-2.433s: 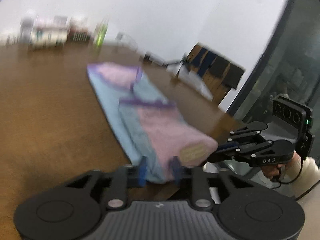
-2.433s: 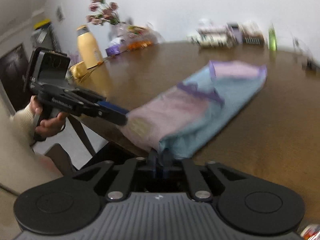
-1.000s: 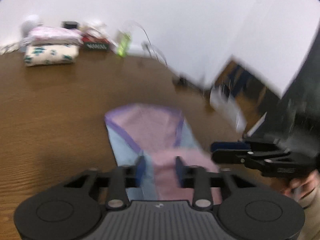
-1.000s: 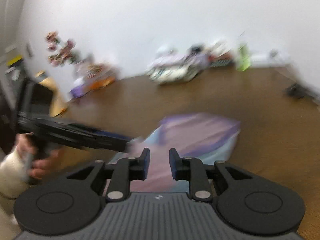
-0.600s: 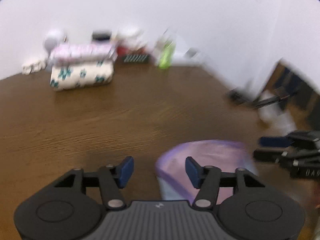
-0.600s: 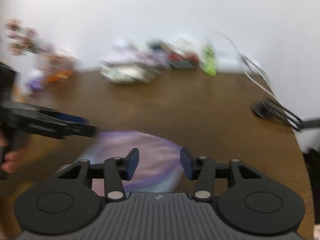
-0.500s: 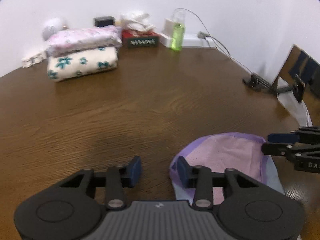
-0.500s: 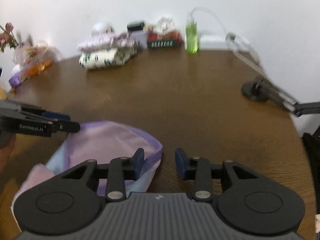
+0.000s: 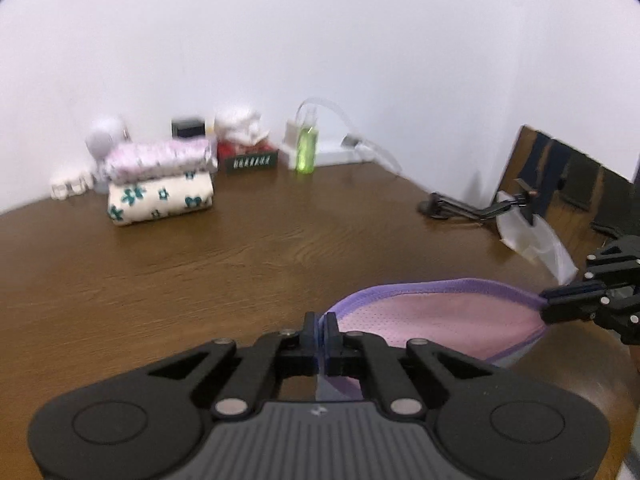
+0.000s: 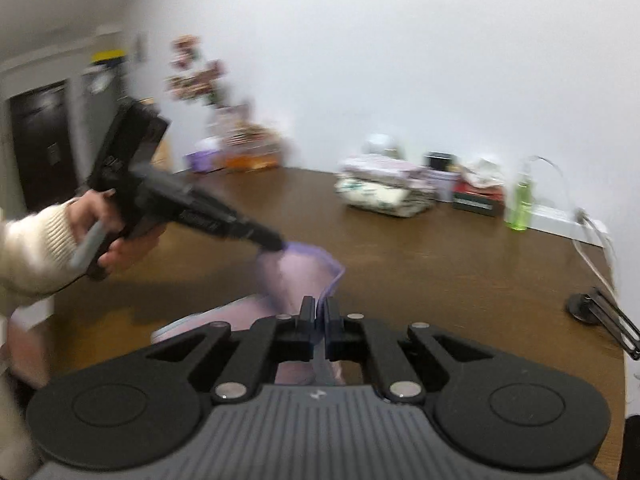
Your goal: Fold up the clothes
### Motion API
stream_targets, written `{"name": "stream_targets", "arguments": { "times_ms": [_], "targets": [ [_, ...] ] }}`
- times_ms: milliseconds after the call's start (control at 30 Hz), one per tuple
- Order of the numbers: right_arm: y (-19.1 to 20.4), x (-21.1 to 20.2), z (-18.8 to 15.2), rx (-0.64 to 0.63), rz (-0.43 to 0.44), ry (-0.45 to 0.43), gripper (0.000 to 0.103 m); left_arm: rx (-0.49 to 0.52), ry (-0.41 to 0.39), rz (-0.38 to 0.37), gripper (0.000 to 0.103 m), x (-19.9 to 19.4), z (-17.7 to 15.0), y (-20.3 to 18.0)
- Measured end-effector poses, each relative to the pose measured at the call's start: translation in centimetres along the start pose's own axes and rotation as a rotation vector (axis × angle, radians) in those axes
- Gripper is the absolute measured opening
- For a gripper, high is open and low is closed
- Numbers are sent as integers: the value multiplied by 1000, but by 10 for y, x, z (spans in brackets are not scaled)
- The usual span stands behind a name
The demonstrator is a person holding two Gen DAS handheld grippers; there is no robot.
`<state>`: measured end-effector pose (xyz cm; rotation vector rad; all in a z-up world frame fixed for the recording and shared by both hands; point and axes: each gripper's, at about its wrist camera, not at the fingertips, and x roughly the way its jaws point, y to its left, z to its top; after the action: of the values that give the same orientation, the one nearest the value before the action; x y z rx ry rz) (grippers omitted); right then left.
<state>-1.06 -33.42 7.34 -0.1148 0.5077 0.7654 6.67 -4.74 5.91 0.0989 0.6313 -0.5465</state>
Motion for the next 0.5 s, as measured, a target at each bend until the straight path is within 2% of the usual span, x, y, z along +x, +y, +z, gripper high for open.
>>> {"name": "stream_targets", "arguments": {
  "times_ms": [33, 133, 167, 233, 267, 300, 367, 400, 433, 500],
  "targets": [
    [9, -4, -5, -24, 23, 19, 4, -6, 2, 14, 1, -12, -14, -5],
    [28, -9, -23, -64, 75, 112, 5, -32, 61, -5, 1, -28, -56, -15],
    [30, -10, -27, -58, 85, 136, 7, -35, 93, -14, 2, -31, -70, -18],
    [36, -15, -28, -46, 102, 140, 14, -51, 126, 29, 4, -34, -84, -14],
    [38, -17, -28, -40, 111, 142, 22, -66, 139, 56, 4, -38, -88, -11],
    [41, -19, -27, -27, 112, 123, 29, -97, 124, 64, 8, -45, -85, -6],
    [45, -23, -19, 18, 99, 33, 53, -185, 61, 49, 12, -58, -71, -1],
    [47, -22, -16, 43, 73, 10, 58, -208, 35, 39, 19, -60, -64, -3],
    [50, -15, -15, 63, 30, 22, 60, -184, 25, 30, 29, -54, -59, -11],
    [63, 2, -17, 77, -33, 73, 60, -118, 36, 30, 31, -39, -55, -26]
  ]
}}
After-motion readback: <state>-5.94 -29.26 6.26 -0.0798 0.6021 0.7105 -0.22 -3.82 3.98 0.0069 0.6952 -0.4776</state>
